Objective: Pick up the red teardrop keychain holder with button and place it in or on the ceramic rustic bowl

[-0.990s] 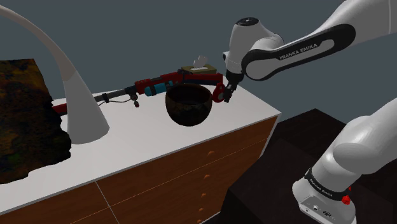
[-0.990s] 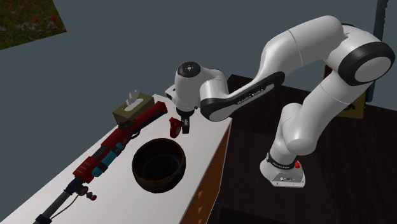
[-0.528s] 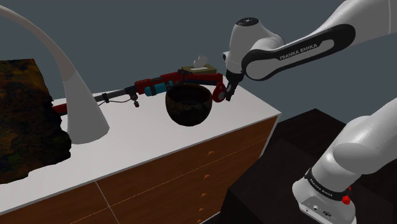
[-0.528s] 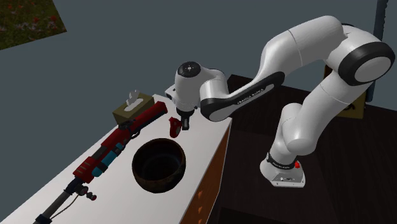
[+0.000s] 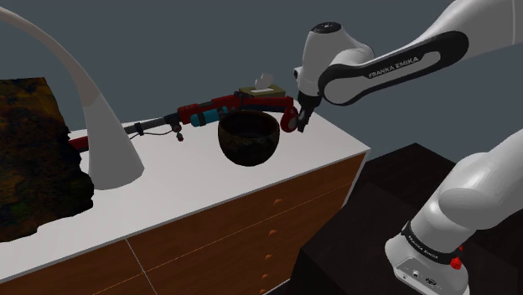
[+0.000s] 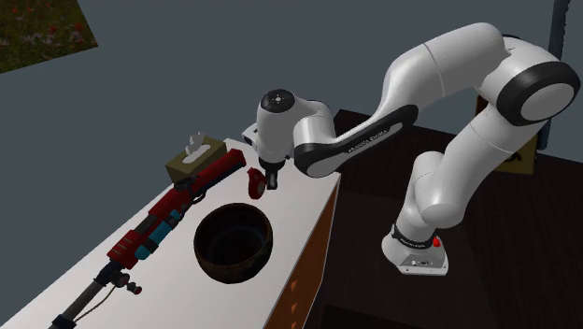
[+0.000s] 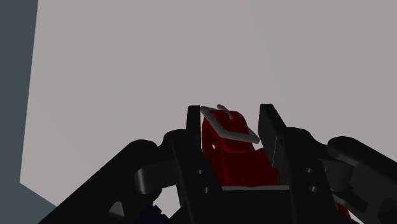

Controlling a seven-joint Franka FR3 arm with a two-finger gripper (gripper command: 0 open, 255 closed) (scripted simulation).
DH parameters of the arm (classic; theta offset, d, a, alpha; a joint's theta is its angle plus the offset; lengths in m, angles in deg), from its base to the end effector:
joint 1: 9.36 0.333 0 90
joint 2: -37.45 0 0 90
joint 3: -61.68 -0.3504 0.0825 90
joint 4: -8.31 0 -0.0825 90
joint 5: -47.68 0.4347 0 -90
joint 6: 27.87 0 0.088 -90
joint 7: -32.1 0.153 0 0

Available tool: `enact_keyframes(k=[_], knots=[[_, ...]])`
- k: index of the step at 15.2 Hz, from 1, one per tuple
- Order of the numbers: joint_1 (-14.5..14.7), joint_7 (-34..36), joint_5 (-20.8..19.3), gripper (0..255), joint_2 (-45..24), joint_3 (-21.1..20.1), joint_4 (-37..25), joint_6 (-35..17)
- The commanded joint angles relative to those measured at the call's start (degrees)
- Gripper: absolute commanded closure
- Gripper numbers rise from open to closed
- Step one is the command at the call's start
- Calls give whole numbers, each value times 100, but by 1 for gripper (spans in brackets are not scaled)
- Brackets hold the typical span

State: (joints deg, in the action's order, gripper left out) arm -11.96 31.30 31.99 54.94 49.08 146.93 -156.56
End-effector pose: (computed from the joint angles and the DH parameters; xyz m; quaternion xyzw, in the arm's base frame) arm 0.4926 0.0685 0.3974 0.9734 0.1680 0.0700 0.1392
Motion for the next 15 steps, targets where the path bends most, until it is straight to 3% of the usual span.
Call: enact_keyframes(k=[1, 15], knots=[[19, -33, 33, 255, 25, -1, -21, 74], [81, -402, 262, 255, 348, 66, -811, 1140]])
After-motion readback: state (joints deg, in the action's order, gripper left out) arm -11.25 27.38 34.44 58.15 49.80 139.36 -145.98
